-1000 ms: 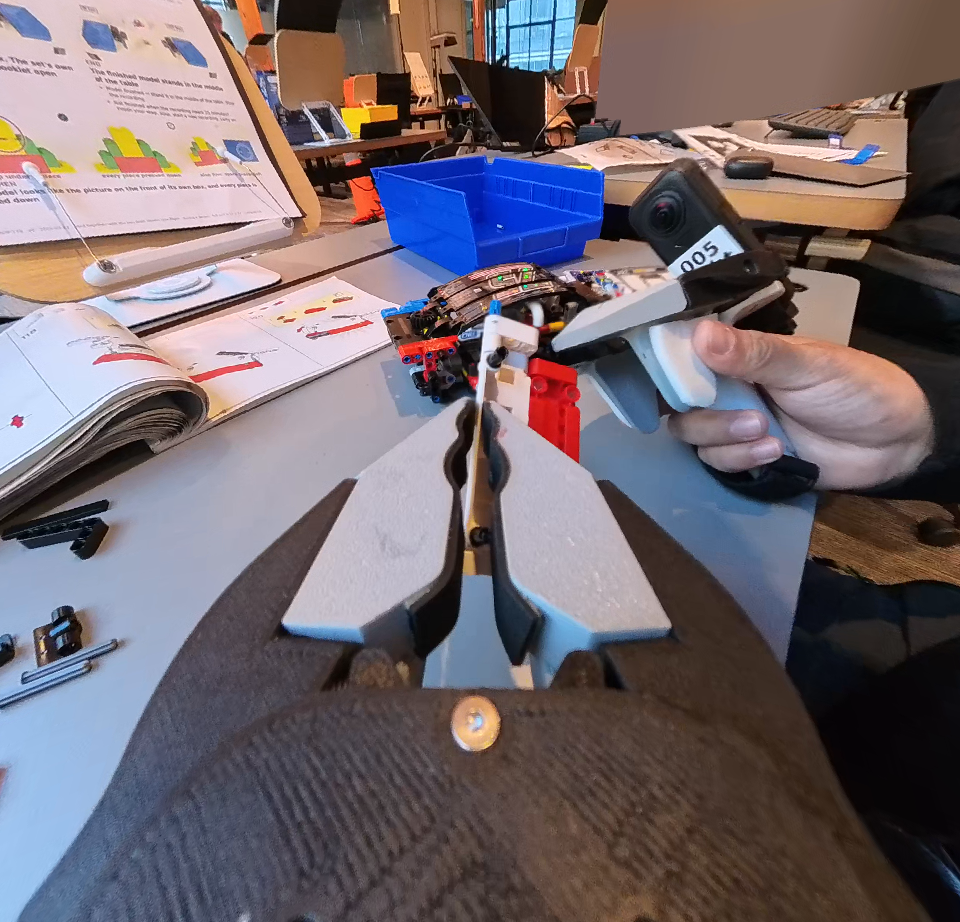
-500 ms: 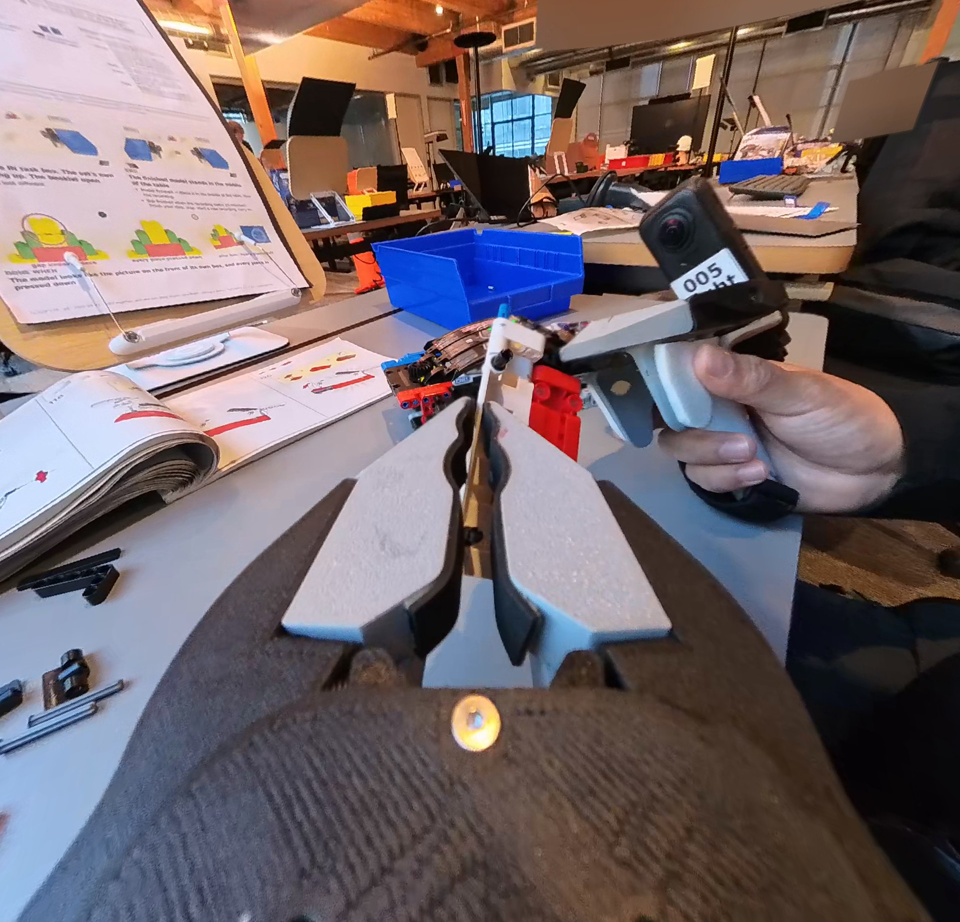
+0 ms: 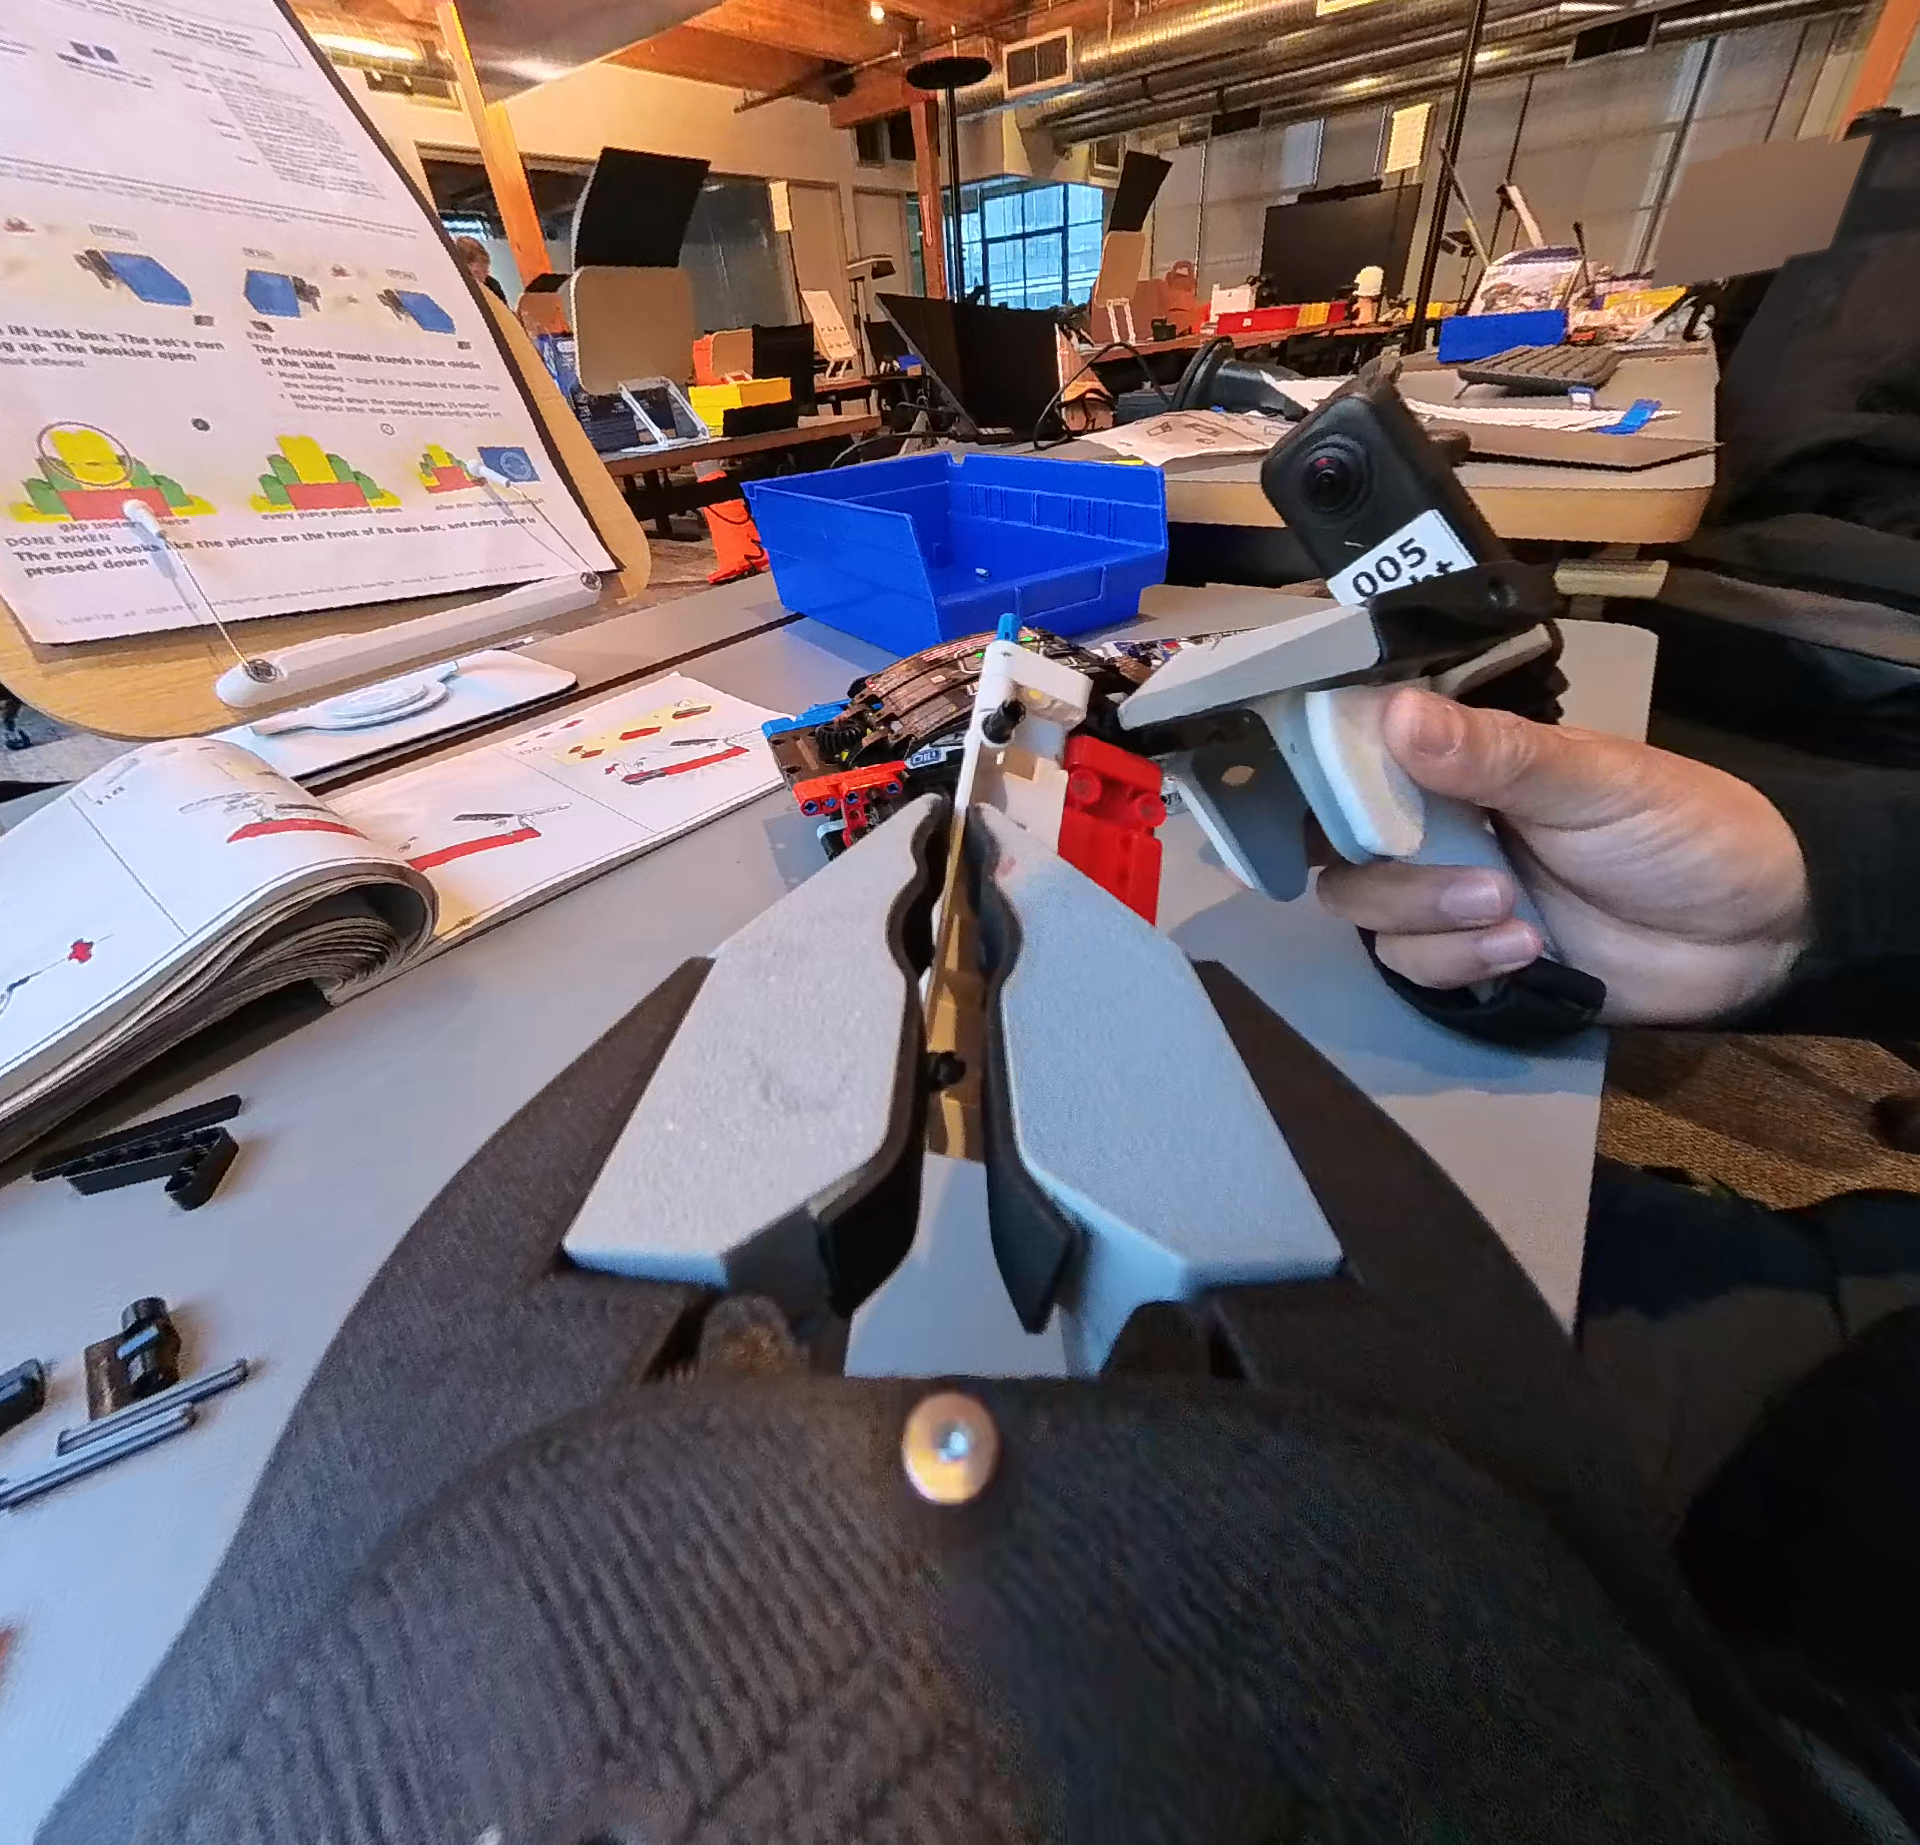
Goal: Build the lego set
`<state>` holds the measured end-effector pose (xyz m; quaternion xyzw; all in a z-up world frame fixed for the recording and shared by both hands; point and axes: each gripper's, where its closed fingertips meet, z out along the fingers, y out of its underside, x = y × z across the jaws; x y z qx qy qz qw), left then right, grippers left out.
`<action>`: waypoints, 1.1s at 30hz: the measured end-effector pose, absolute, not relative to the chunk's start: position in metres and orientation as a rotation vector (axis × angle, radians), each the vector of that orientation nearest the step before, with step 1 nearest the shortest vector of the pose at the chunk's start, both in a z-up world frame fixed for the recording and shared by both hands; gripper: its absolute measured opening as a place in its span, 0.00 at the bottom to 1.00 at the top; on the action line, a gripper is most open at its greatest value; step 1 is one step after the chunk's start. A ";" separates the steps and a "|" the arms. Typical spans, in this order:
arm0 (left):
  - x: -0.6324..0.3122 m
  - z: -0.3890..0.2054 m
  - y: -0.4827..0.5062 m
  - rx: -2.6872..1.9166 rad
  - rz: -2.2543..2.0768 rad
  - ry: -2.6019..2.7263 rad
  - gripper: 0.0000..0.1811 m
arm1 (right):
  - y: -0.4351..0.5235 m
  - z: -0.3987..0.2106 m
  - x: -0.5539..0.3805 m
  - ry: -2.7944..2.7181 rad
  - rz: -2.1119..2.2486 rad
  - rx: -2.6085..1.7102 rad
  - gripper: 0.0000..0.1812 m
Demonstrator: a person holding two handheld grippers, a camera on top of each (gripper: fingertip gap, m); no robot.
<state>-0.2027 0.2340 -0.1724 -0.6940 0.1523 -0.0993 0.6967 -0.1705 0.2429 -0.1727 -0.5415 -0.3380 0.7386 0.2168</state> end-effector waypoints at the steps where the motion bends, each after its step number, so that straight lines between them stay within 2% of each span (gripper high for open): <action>1: -0.204 -0.172 0.233 -1.545 -0.223 0.340 0.00 | 0.242 -0.172 -0.171 -0.940 2.053 -1.498 0.03; 33: -0.319 -0.172 0.218 -1.579 -0.201 0.109 0.00 | 0.234 -0.175 -0.289 -1.124 2.156 -1.485 0.03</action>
